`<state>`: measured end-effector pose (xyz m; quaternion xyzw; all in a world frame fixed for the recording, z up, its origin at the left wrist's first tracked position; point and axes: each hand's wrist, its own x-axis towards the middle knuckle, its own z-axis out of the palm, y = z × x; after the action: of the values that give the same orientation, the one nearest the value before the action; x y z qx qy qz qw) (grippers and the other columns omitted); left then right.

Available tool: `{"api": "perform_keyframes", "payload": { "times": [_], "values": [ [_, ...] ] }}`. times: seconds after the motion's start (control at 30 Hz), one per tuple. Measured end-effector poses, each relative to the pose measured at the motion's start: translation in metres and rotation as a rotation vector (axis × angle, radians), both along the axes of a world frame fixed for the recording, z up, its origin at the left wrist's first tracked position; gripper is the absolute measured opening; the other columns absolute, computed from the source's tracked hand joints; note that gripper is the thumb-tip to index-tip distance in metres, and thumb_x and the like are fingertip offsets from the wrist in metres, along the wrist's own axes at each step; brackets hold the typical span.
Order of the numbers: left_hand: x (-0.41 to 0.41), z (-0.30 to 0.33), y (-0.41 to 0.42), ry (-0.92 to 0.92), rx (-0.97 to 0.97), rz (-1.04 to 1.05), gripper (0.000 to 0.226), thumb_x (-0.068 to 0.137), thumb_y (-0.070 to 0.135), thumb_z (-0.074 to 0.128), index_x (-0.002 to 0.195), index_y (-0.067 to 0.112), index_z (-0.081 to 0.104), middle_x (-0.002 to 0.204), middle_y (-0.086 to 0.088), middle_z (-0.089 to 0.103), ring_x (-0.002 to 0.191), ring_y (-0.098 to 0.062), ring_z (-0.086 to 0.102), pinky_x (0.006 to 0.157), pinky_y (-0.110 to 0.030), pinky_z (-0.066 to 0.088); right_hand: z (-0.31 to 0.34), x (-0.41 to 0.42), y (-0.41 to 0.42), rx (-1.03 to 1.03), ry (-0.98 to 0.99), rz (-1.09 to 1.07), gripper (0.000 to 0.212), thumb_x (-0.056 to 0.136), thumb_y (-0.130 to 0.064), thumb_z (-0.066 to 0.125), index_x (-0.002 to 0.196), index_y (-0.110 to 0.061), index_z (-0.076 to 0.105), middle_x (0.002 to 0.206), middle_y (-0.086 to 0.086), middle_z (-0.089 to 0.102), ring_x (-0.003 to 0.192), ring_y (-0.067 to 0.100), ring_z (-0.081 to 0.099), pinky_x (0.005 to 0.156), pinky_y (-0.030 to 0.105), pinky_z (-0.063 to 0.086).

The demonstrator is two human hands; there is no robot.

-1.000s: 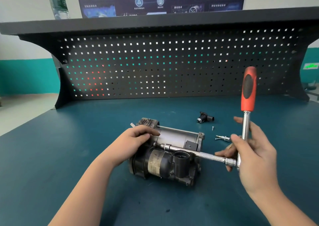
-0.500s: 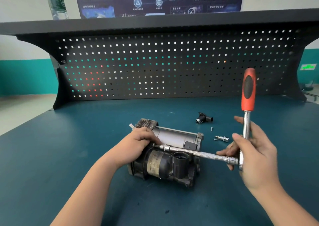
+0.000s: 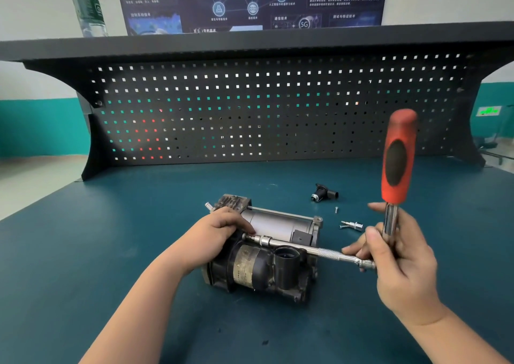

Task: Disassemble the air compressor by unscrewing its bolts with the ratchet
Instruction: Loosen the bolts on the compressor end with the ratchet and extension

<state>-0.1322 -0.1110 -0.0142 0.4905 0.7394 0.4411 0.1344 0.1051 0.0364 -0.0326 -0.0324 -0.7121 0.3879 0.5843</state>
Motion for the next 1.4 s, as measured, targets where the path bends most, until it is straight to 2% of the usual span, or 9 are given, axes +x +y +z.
{"api": "perform_keyframes", "payload": {
  "times": [0.33,0.47,0.57,0.7,0.8,0.9,1.03,1.27,1.4],
  "values": [
    [0.000,-0.001,0.003,0.106,-0.037,-0.014,0.053,0.090,-0.008,0.039,0.076,0.032,0.070,0.101,0.009,0.059,0.108,-0.008,0.049,0.098,-0.019,0.032,0.000,-0.004,0.004,-0.464,-0.069,0.033,0.038,0.097,0.000,0.044,0.103,-0.033,0.061,0.043,0.008,0.047,0.050,0.033,0.065,0.032,0.029,0.042],
    [0.003,0.000,0.002,0.021,0.012,0.008,0.038,0.095,-0.002,0.040,0.090,0.029,0.062,0.100,0.012,0.060,0.094,0.010,0.051,0.081,-0.002,0.034,-0.001,-0.008,0.010,-0.544,-0.104,0.016,0.034,0.097,0.000,0.043,0.101,-0.029,0.061,0.042,0.004,0.045,0.051,0.034,0.066,0.032,0.028,0.039],
    [0.004,0.001,0.002,0.031,0.019,0.007,0.030,0.095,0.003,0.044,0.091,0.027,0.060,0.096,0.014,0.062,0.090,0.009,0.053,0.077,-0.003,0.036,0.001,-0.009,0.007,-0.448,-0.107,-0.022,0.032,0.097,-0.001,0.044,0.105,-0.029,0.059,0.042,0.005,0.047,0.051,0.028,0.066,0.035,0.030,0.045],
    [0.012,0.005,0.001,0.069,0.003,0.071,0.021,0.094,0.015,0.051,0.084,0.030,0.063,0.094,0.012,0.065,0.100,-0.009,0.055,0.091,-0.026,0.041,0.002,-0.010,0.006,-0.246,-0.090,-0.094,0.037,0.095,-0.001,0.048,0.108,-0.034,0.059,0.052,0.003,0.052,0.052,0.014,0.055,0.057,0.019,0.049],
    [0.041,0.019,0.006,0.370,0.168,0.131,0.014,0.092,0.036,0.052,0.081,0.039,0.061,0.094,0.022,0.061,0.105,-0.001,0.045,0.094,-0.029,0.025,0.003,-0.008,0.010,-0.205,-0.076,-0.100,0.028,0.096,-0.006,0.049,0.108,-0.029,0.060,0.059,-0.004,0.052,0.055,0.007,0.052,0.057,0.012,0.043],
    [0.085,0.036,0.035,0.665,0.037,-0.239,0.029,0.090,0.050,0.044,0.110,0.038,0.060,0.110,0.021,0.059,0.108,-0.002,0.042,0.093,-0.026,0.021,0.009,-0.007,0.012,-0.119,-0.084,-0.135,0.013,0.094,-0.022,0.049,0.098,-0.031,0.059,0.066,-0.012,0.052,0.060,0.003,0.049,0.062,0.009,0.041],
    [0.126,0.032,0.074,0.711,-0.283,-0.442,0.027,0.096,0.036,0.045,0.109,0.014,0.054,0.109,-0.005,0.062,0.103,-0.024,0.054,0.090,-0.035,0.037,0.014,-0.002,0.016,-0.053,-0.169,-0.161,0.008,0.096,-0.027,0.052,0.093,-0.035,0.055,0.069,-0.010,0.052,0.061,0.006,0.046,0.059,0.014,0.038],
    [0.128,0.025,0.082,0.784,-0.233,-0.384,0.015,0.095,0.016,0.045,0.106,0.007,0.049,0.102,-0.015,0.061,0.088,-0.034,0.057,0.071,-0.042,0.048,0.014,0.001,0.018,0.159,-0.237,-0.226,0.024,0.087,-0.016,0.052,0.096,-0.037,0.045,0.083,-0.005,0.054,0.078,0.002,0.050,0.070,0.003,0.038],
    [0.129,0.020,0.080,0.846,-0.199,-0.346,0.007,0.092,0.008,0.045,0.099,0.009,0.045,0.102,-0.014,0.060,0.088,-0.035,0.058,0.062,-0.038,0.042,0.031,0.003,0.021,-0.029,-0.222,-0.103,0.015,0.087,-0.037,0.063,0.077,-0.029,0.055,0.066,0.000,0.052,0.058,0.005,0.046,0.056,0.012,0.038]
  ]
}}
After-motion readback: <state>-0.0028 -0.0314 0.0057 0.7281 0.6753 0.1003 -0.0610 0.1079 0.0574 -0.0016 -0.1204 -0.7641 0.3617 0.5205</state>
